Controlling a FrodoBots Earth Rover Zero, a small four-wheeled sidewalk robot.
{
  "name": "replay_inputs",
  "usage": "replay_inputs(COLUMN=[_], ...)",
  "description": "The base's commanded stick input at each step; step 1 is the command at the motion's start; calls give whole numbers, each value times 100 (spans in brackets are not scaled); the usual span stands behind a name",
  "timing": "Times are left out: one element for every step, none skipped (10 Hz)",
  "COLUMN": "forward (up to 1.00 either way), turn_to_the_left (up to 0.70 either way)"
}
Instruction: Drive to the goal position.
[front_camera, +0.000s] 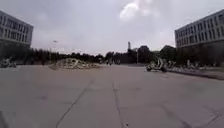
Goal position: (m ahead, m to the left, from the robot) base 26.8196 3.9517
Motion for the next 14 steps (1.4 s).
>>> replay_inputs(forward=[70,70,70,70,70,70,70,70,70,70,70,70,70,70], turn_to_the_left=[0,0,0,0,5,12,14,14,14,14,14,14,14,14])
